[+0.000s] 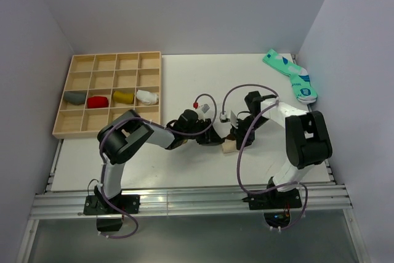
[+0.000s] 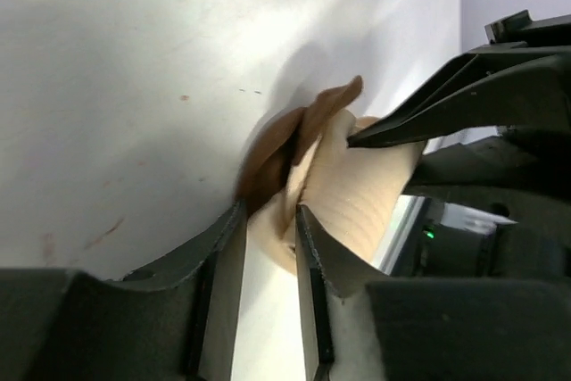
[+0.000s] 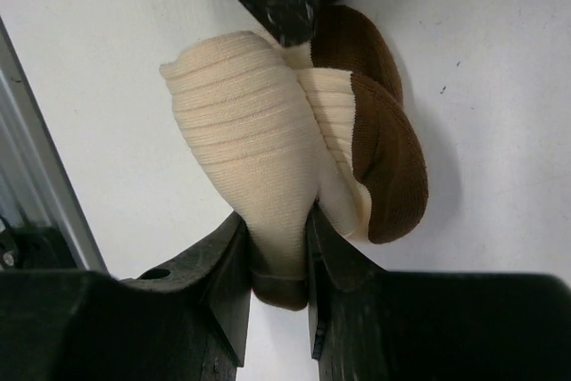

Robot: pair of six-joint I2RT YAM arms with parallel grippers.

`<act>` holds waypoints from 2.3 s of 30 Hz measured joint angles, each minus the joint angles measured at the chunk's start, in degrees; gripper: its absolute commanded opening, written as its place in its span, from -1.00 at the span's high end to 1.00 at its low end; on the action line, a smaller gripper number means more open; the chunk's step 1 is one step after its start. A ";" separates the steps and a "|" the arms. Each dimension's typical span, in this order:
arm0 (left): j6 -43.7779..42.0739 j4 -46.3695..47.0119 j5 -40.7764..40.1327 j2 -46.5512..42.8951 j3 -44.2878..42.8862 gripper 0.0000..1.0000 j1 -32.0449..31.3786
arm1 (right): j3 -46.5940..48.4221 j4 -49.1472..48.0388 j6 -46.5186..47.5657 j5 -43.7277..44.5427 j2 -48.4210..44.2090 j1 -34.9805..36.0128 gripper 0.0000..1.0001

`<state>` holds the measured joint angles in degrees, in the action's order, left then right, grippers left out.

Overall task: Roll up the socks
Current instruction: Roll the sock at the center of the board.

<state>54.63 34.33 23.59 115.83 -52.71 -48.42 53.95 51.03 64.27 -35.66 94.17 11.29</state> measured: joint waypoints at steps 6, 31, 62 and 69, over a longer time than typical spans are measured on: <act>-4.20 2.32 -5.20 -4.57 5.18 0.12 -0.07 | 5.03 5.27 0.35 -0.55 5.66 -0.33 0.69; -28.22 8.28 -1.16 -1.68 -2.10 0.02 -3.56 | 19.93 22.84 -0.63 -3.28 23.30 -1.20 0.67; -25.62 8.70 7.69 4.11 -4.70 0.99 -4.11 | 14.19 16.02 -10.40 0.02 16.44 -1.42 -0.04; -23.71 9.35 7.89 4.94 -5.27 0.99 -4.11 | 6.54 4.61 -15.87 4.22 5.33 -1.77 -0.24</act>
<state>30.92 43.68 31.48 120.77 -57.98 -52.53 60.49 55.64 48.40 -31.44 99.50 9.52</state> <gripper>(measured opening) 0.068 0.601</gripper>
